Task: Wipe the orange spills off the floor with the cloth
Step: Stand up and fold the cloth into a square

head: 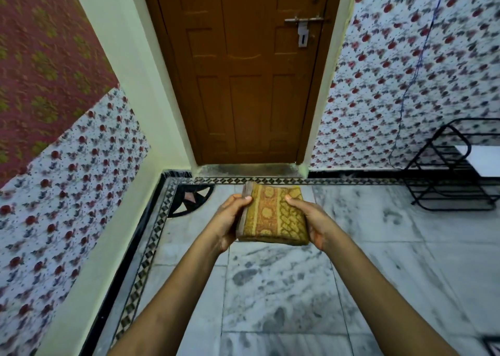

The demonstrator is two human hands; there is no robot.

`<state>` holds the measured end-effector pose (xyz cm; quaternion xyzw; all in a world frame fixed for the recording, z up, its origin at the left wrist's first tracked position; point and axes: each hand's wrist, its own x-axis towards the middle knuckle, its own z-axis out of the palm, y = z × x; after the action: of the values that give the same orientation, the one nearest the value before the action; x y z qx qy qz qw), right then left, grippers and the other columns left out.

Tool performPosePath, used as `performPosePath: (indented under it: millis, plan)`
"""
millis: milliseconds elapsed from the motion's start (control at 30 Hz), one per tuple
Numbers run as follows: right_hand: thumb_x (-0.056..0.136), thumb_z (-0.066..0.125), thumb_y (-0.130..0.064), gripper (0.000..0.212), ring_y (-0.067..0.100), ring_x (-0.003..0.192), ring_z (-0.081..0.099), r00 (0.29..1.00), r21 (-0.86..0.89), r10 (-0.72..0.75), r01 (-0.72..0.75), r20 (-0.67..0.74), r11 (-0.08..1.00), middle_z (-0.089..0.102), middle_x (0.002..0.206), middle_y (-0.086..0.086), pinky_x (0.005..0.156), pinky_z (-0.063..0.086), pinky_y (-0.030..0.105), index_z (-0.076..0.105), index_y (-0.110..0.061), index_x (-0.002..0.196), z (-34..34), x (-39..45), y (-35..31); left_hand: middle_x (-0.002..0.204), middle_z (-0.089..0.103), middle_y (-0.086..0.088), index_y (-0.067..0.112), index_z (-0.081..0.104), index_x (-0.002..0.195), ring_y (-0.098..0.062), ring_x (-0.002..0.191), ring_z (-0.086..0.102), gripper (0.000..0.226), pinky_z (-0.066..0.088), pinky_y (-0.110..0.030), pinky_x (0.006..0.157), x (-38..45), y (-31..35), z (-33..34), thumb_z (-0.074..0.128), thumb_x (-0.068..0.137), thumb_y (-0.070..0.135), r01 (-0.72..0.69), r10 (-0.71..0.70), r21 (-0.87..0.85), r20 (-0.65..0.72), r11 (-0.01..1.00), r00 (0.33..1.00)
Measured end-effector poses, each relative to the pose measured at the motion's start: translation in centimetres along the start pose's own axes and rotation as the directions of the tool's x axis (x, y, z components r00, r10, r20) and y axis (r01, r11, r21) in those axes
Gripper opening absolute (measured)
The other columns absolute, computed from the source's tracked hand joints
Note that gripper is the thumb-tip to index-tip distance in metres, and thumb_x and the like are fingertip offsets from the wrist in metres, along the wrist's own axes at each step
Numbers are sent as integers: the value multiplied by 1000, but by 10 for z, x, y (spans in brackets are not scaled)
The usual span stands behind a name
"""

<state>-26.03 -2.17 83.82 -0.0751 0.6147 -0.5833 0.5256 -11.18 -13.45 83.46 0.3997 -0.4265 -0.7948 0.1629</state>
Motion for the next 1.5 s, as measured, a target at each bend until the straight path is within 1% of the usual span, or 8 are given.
performPosePath:
  millis: [267, 533, 667, 867, 1033, 1300, 1400, 1500]
  plan:
    - [93, 54, -28, 31, 31, 100, 62, 991, 145, 100, -86, -93, 986, 64, 113, 15, 79, 53, 39, 58, -7, 116, -42, 17, 22, 101, 67, -10, 16, 63, 96, -25, 90, 63, 18, 51, -36, 77, 26, -21, 31, 52, 94, 30, 105, -100, 79, -61, 991, 993]
    - [94, 51, -30, 27, 27, 93, 64, 988, 132, 130, -119, -82, 984, 66, 107, 13, 73, 53, 38, 59, -9, 109, -139, 34, -9, 103, 61, -5, 21, 62, 98, -20, 91, 58, 16, 50, -32, 70, 51, -41, 120, 50, 95, 30, 101, -89, 127, -99, 987, 991]
    - [93, 53, -34, 34, 30, 102, 63, 982, 77, 82, -70, -169, 995, 65, 116, 13, 82, 54, 43, 59, -12, 118, -218, 38, -44, 109, 64, -10, 19, 60, 109, -24, 95, 61, 19, 51, -37, 80, 75, -55, 211, 59, 90, 16, 70, -52, 200, -93, 977, 994]
    - [97, 48, -35, 28, 26, 94, 61, 964, 23, -23, 30, -267, 999, 62, 111, 10, 73, 52, 34, 56, -18, 117, -339, 36, -95, 99, 62, -6, 21, 57, 110, -18, 81, 60, 26, 48, -28, 58, 105, -66, 352, 64, 87, 11, -9, 52, 344, -116, 939, 992]
    - [94, 53, -35, 39, 32, 104, 61, 940, 45, -39, 58, -338, 997, 61, 121, 14, 86, 52, 42, 55, -13, 126, -428, 33, -134, 93, 64, -5, 19, 56, 114, -19, 79, 63, 30, 52, -28, 59, 133, -79, 443, 66, 86, 14, -82, 107, 367, -49, 927, 993]
    - [92, 56, -37, 41, 29, 89, 62, 922, 130, 29, 24, -386, 991, 63, 112, 15, 69, 52, 37, 58, -5, 118, -562, 52, -194, 100, 64, -8, 12, 60, 112, -20, 85, 64, 24, 54, -30, 67, 211, -100, 579, 63, 88, 16, -193, 191, 378, 43, 906, 981]
    - [92, 55, -34, 40, 30, 90, 62, 914, 134, 30, 27, -406, 991, 63, 113, 15, 64, 52, 34, 57, -4, 119, -612, 67, -218, 93, 64, -3, 22, 60, 97, -19, 81, 63, 9, 53, -35, 70, 244, -106, 629, 61, 89, 18, -234, 219, 395, 85, 888, 972]
    - [93, 55, -31, 34, 27, 85, 62, 894, 141, 10, 60, -448, 988, 64, 106, 13, 61, 51, 32, 58, -4, 113, -665, 85, -248, 96, 64, -6, 30, 58, 89, -23, 84, 64, 11, 54, -35, 68, 283, -107, 687, 60, 89, 19, -271, 247, 406, 110, 873, 963]
